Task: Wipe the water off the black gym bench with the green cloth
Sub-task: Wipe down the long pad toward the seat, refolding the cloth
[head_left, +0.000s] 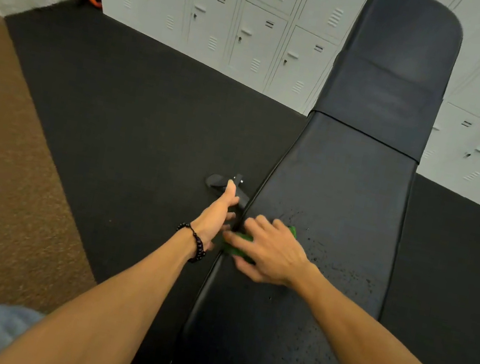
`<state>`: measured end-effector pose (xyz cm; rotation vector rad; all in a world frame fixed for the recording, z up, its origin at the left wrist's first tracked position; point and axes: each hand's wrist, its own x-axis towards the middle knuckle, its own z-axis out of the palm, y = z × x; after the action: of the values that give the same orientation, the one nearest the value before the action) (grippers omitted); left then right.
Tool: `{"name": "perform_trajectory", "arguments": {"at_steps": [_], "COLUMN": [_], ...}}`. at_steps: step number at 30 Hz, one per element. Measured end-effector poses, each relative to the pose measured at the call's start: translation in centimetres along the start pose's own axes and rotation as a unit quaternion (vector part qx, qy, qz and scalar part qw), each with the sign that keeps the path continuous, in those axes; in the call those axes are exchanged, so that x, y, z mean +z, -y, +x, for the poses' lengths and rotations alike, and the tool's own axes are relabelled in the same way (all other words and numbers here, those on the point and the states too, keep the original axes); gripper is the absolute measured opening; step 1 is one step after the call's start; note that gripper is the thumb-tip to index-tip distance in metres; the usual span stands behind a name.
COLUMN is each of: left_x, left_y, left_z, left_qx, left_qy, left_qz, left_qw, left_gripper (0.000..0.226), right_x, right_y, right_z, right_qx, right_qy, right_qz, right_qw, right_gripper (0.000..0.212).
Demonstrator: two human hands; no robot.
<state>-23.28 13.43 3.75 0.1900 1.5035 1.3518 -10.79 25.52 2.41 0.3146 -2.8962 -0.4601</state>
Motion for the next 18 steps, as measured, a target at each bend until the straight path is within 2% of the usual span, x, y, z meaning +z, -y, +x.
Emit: {"name": "perform_trajectory", "arguments": {"at_steps": [2, 4, 5, 6, 7, 9, 10, 11, 12, 13, 15, 18], "left_x": [0.5, 1.0, 1.2, 1.3, 1.4, 1.4, 1.4, 1.4, 1.3, 1.3, 1.7, 2.6], "left_y": [-0.5, -1.1, -1.4, -1.5, -1.8, -2.2, -2.2, -2.3, -2.4, -2.5, -2.7, -3.1], "left_z": [0.0, -0.1, -0.2, -0.1, -0.1, 0.2, 0.5, 0.5, 0.6, 0.4, 0.2, -0.3], "left_qx": [0.023, 0.05, 0.078, 0.107, 0.133, 0.155, 0.155, 0.159, 0.162, 0.162, 0.159, 0.166], "left_qy": [0.0, -0.007, -0.014, -0.02, -0.027, -0.027, -0.026, -0.028, -0.025, -0.021, -0.001, 0.019], "left_qz": [0.012, 0.02, 0.032, 0.045, 0.055, 0.074, 0.09, 0.104, 0.109, 0.115, 0.128, 0.163], "left_qw": [1.0, 0.999, 0.996, 0.993, 0.989, 0.985, 0.983, 0.981, 0.98, 0.98, 0.979, 0.972], "left_gripper": [0.078, 0.072, 0.066, 0.058, 0.051, 0.06, 0.067, 0.07, 0.07, 0.071, 0.071, 0.07], "right_x": [-0.5, -1.2, -1.4, -1.4, -1.3, -0.8, -0.6, -0.2, -0.1, 0.0, -0.8, -2.5], "right_y": [-1.4, -2.5, -2.4, -1.9, -1.0, 0.9, 1.4, 1.2, 0.5, -0.5, -2.7, -5.2], "right_z": [1.3, 3.2, 3.9, 4.2, 4.1, 2.6, 1.5, 0.4, -0.4, -0.8, -1.0, 0.2], "right_qx": [0.15, 0.324, 0.356, 0.347, 0.299, 0.145, 0.087, 0.067, 0.089, 0.146, 0.296, 0.426], "right_qy": [-0.03, -0.054, -0.055, -0.054, -0.05, -0.028, -0.015, -0.011, -0.027, -0.055, -0.111, -0.098], "right_qz": [0.011, 0.002, 0.006, 0.022, 0.043, 0.07, 0.066, 0.056, 0.052, 0.049, 0.039, 0.093], "right_qw": [0.988, 0.944, 0.933, 0.936, 0.952, 0.986, 0.994, 0.996, 0.994, 0.987, 0.948, 0.894], "right_gripper": [0.042, 0.042, 0.042, 0.04, 0.038, 0.035, 0.035, 0.034, 0.032, 0.03, 0.027, 0.029]}}
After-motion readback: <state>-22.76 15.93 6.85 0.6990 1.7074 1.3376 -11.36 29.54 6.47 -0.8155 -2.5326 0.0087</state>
